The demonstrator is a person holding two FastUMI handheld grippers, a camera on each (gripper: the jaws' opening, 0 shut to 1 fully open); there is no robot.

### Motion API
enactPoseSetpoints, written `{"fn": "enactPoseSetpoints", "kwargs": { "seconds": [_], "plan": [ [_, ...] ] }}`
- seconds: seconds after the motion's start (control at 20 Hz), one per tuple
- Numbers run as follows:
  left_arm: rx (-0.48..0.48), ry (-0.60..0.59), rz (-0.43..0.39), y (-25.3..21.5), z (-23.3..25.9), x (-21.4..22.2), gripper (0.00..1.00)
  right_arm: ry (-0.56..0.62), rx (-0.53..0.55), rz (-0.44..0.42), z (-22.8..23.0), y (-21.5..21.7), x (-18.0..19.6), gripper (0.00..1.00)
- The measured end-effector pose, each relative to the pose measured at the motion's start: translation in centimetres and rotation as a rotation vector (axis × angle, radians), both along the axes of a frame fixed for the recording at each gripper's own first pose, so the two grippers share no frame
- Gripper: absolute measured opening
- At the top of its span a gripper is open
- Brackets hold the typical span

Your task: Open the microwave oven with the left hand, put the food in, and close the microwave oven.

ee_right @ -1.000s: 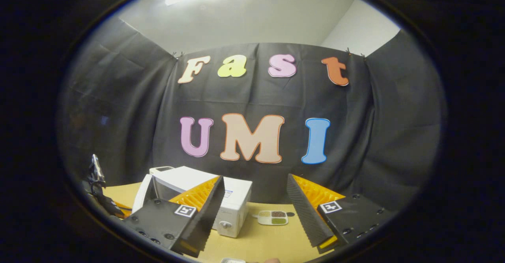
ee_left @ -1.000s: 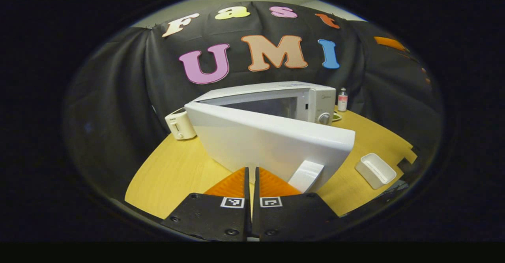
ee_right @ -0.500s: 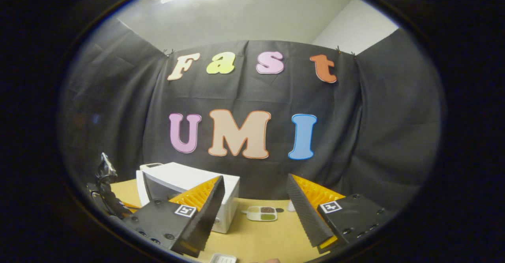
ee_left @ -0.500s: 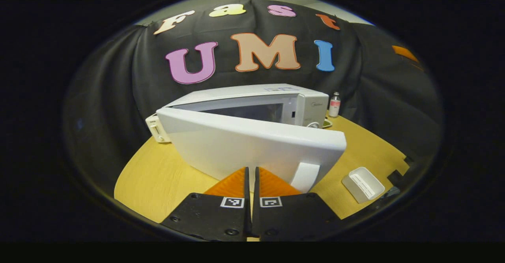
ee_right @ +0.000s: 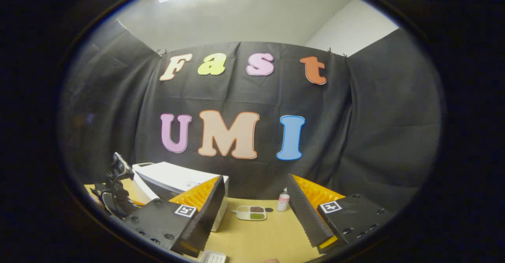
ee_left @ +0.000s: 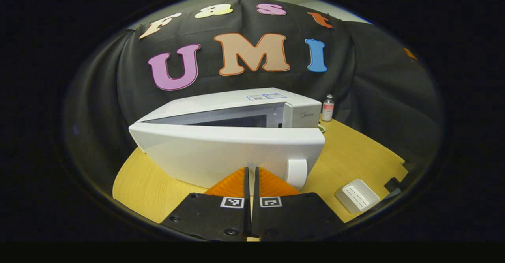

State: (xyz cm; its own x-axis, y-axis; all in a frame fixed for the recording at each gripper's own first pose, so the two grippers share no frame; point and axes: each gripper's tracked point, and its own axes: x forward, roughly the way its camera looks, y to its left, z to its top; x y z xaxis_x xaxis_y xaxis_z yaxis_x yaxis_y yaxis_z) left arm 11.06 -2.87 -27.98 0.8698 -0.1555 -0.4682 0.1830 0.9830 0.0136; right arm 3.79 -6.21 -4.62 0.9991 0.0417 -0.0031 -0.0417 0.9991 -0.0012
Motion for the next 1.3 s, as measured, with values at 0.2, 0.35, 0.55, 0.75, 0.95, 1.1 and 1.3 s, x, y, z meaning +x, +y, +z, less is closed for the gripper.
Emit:
{"fn": "enactPoseSetpoints", "kwargs": {
  "seconds": [0.2,0.35,0.55,0.75,0.95,1.1,1.3],
  "plan": [
    [0.005,-0.012,-0.008,-0.9,0.2,2.2,0.0,0.0,-0.001,-0.022,0.2,-1.2,-0.3,0.87],
    [0.005,-0.014,-0.008,-1.2,0.3,3.7,0.0,0.0,0.003,-0.034,0.3,-1.7,-0.6,0.87],
    [0.014,-0.016,-0.028,-1.8,0.0,5.4,0.0,-0.001,-0.003,-0.05,0.3,-2.3,-0.7,0.87],
    [0.037,-0.023,-0.04,-2.3,0.1,6.6,0.0,0.002,-0.009,-0.06,0.2,-2.7,-1.0,0.87],
    [0.038,-0.031,-0.042,-2.7,0.4,7.5,0.0,0.004,-0.015,-0.075,0.1,-3.4,-0.9,0.87],
    [0.005,-0.023,-0.048,-3.5,0.4,7.9,0.01,0.001,-0.006,-0.083,0.3,-3.7,-0.8,0.87],
    [0.002,-0.009,-0.048,-3.8,-0.1,8.3,0.0,0.001,-0.006,-0.086,0.2,-3.7,-0.7,0.87]
  ]
}}
